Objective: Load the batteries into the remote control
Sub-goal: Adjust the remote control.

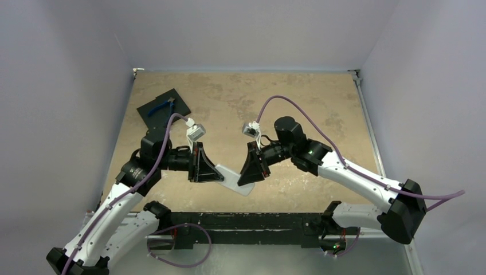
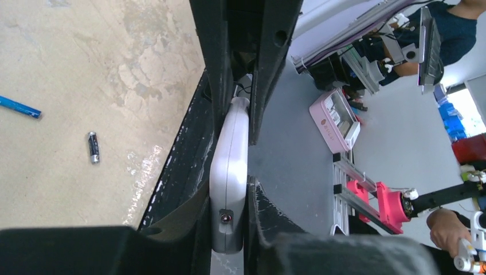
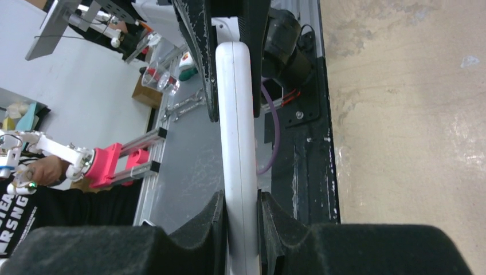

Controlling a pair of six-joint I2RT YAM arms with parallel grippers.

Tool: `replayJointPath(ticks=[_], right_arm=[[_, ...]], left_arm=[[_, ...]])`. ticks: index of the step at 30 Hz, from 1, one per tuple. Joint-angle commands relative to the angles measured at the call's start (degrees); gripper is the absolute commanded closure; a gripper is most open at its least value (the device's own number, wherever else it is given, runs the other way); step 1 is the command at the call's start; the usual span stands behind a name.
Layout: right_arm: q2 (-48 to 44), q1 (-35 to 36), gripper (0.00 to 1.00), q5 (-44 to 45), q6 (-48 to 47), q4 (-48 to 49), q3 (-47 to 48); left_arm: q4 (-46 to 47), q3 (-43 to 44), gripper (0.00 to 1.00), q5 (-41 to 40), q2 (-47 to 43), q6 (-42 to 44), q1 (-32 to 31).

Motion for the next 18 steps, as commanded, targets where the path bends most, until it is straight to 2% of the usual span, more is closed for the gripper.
replayJointPath(ticks=[1, 5, 11, 18], right_arm=[[-1.03, -0.22, 0.92, 0.71, 0.22, 1.20, 0.31], [-1.96, -0.27, 0.80, 3.01, -0.95, 0.28, 0.03], [-4.13, -0.52, 0.55, 8.14, -0.93, -0.17, -1.73], [-7.72, -1.10, 0.41, 15.83, -0.19, -2.27, -3.33]], left_arm=[[0.45, 0.16, 1.00, -2.01, 0.73, -0.04, 0.11], [0.54, -0.34, 1.00, -3.23, 0.38, 0.07, 0.11], [2.60, -1.53, 1.00, -4.74, -0.32, -1.75, 0.18], [5.02, -3.30, 1.00, -6.82, -0.98, -3.99, 0.15]])
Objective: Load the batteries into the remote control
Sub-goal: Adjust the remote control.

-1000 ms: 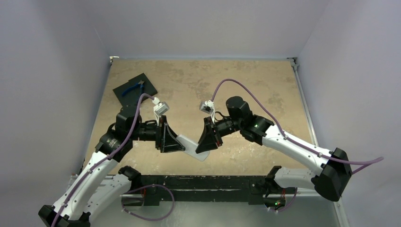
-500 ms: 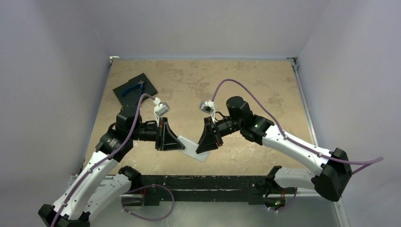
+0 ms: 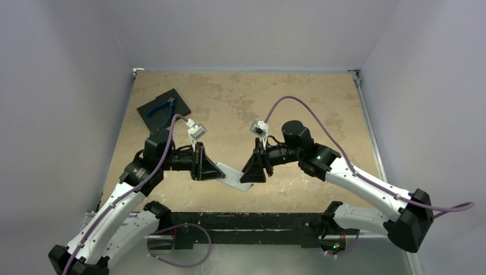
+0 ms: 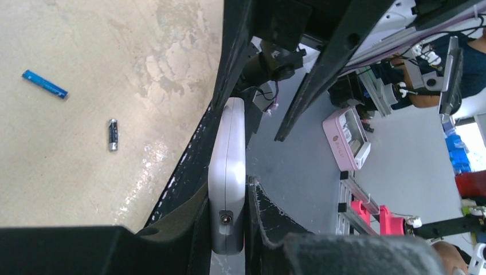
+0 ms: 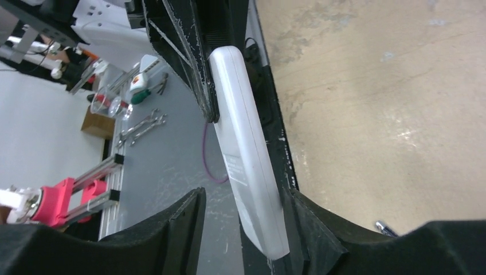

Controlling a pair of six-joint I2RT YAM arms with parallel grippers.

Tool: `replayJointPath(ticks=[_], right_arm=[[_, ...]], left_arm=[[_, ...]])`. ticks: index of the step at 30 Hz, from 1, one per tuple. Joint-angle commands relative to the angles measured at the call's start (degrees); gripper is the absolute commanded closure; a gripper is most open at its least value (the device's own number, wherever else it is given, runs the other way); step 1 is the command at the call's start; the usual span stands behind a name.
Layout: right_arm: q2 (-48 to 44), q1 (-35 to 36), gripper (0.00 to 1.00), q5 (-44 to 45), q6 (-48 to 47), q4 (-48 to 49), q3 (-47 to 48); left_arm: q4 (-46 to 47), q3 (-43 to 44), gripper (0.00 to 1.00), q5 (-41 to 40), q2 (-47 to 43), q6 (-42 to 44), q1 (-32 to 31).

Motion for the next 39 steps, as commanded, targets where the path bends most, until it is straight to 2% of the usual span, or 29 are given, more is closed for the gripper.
replayJointPath(ticks=[1, 10, 17, 27, 39], right_arm=[[-3.50, -0.59, 0.40, 7.38, 0.41, -1.59, -1.00], [-12.56, -0.77, 0.30, 24.01, 6.61, -2.35, -6.48], [-17.66, -0.77, 0.30, 28.94, 12.09, -2.30, -10.19], [-21.51, -0.77, 0.31, 31.78, 23.62, 3.25, -17.27], [-20.88, -0.69, 0.31, 28.48, 33.44, 21.46, -24.12]], left_arm=[[3.83, -0.98, 1.00, -2.76, -0.92, -2.05, 0.39], [7.07, -3.01, 1.00, -8.84, -2.35, -6.87, 0.39], [11.89, -6.20, 1.00, -13.15, -4.20, -12.89, 0.39], [17.20, -9.13, 1.00, -15.64, -5.23, -20.30, 0.39], [25.64, -12.30, 1.00, -14.67, -6.28, -27.72, 0.39]])
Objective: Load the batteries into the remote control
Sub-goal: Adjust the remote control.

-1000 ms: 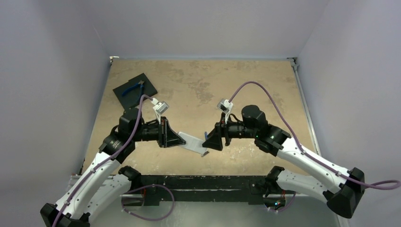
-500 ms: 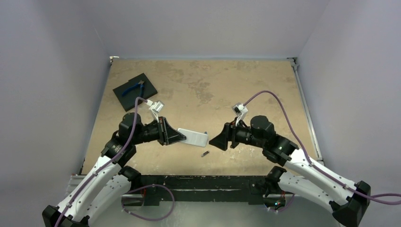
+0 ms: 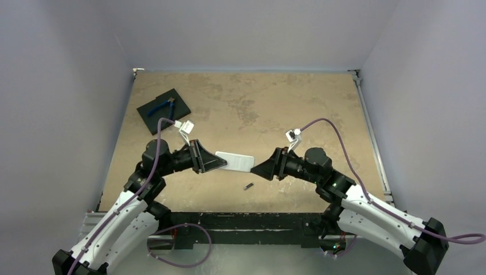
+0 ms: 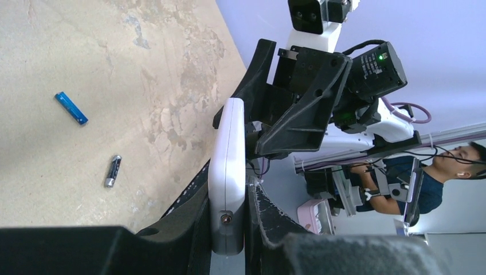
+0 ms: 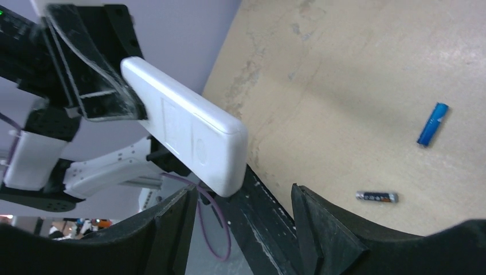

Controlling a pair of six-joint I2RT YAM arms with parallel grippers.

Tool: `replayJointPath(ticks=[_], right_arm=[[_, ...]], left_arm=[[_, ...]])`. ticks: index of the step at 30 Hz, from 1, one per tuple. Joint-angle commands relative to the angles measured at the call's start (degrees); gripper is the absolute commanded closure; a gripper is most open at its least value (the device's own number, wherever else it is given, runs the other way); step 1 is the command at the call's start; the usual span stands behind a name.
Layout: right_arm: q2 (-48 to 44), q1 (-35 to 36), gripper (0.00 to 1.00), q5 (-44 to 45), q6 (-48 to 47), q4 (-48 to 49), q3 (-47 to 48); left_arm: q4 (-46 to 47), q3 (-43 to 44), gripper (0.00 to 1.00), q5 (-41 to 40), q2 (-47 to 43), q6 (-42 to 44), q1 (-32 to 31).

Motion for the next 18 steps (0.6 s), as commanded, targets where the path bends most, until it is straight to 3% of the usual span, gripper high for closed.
replayJointPath(ticks=[1, 18], right_arm=[[0.38, -0.06, 0.32, -0.71, 4.98, 11.01, -1.33], [1.79, -0.10, 0.40, 0.99, 8.63, 13.22, -0.90]], left_arm=[[8.84, -2.35, 1.00, 0.78, -0.85, -4.91, 0.39], [22.82, -11.30, 1.00, 2.37, -2.84, -11.93, 0.39]])
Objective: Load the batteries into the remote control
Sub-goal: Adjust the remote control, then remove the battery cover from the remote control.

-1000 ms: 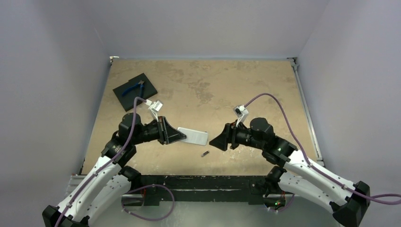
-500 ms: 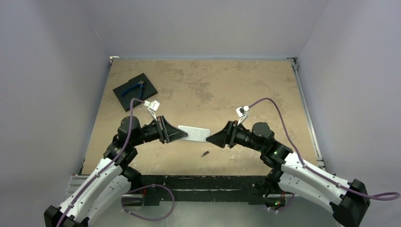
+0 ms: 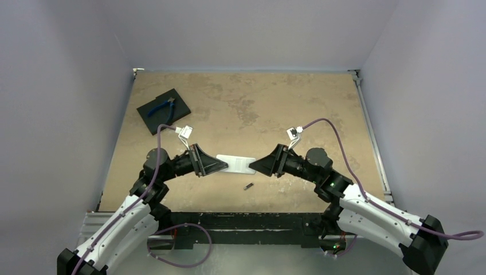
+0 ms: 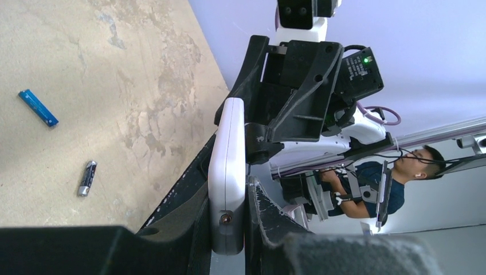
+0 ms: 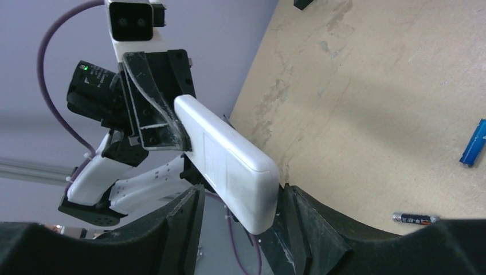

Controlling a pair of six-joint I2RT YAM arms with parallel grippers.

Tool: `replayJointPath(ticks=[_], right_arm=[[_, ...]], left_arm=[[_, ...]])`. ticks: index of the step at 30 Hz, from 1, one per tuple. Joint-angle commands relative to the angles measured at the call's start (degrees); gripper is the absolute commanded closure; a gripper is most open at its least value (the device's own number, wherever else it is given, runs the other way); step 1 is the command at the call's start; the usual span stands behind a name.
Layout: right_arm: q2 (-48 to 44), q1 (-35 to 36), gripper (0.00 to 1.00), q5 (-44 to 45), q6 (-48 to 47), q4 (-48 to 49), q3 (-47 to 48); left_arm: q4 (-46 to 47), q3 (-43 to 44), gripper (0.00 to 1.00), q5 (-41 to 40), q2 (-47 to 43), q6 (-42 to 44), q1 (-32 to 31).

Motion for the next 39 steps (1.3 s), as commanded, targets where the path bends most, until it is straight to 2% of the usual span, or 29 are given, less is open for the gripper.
replayJointPath(ticks=[1, 24, 33, 39], right_arm=[[0.07, -0.06, 0.41, 0.91, 1.07, 2.25, 0.90], [0.43, -0.04, 0.55, 1.68, -0.44, 0.99, 0.91], [1.08, 0.04, 0.66, 2.46, -2.03, -0.41, 2.08], [-1.00, 0.12, 0.80, 4.16, -3.86, -4.02, 3.17]], left_arm=[[7.91, -2.16, 1.00, 1.34, -0.33, -2.48, 0.39], [7.26, -3.59, 1.00, 0.63, -0.01, -0.59, 0.39], [4.05, -2.07, 1.00, 0.37, 0.30, 1.39, 0.39], [2.56, -1.39, 1.00, -0.33, 0.06, 1.95, 0.39]])
